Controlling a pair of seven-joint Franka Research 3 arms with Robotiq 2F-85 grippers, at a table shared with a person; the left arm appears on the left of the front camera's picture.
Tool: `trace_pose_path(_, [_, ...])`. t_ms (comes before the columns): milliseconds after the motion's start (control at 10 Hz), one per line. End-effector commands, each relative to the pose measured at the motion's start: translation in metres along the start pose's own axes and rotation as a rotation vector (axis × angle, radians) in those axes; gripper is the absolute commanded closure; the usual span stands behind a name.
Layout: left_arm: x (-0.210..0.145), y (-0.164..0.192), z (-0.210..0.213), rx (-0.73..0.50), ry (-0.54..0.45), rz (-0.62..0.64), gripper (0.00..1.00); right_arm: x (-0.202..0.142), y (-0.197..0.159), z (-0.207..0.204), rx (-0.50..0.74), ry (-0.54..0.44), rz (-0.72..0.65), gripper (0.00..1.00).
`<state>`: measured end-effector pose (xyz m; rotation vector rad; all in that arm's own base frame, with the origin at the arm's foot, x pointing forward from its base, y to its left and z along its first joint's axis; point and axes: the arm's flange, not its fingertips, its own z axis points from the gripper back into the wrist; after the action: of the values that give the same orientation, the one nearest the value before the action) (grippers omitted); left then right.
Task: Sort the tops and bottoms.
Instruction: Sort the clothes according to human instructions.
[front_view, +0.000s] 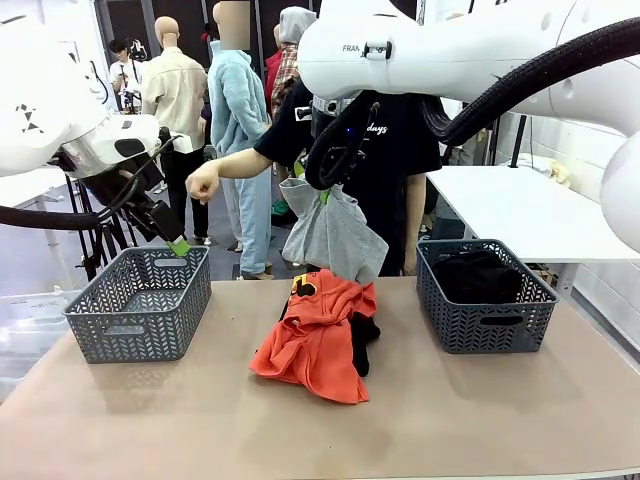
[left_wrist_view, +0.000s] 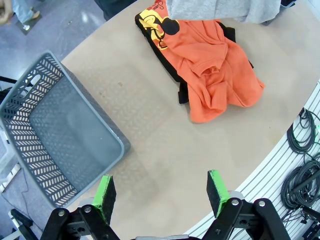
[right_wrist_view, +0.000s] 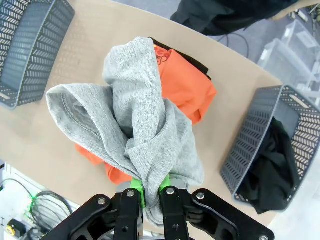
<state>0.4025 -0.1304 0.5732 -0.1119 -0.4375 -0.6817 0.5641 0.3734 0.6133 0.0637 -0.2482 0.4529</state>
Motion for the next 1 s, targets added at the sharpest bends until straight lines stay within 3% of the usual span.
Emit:
trace_pose_path(0, [0.0013,0.0016,0.0010,0.004,-0.001,0.002,0.05,0.0011,0.0002,0.0032,0.011,-0.005,-0.003,1.00])
trace_pose_path(900, [0.0013,0.0016,0.0010,0.004,-0.001,0.002,0.05,0.0011,0.0002,0.0032,0.011,-0.005,-0.003,1.00])
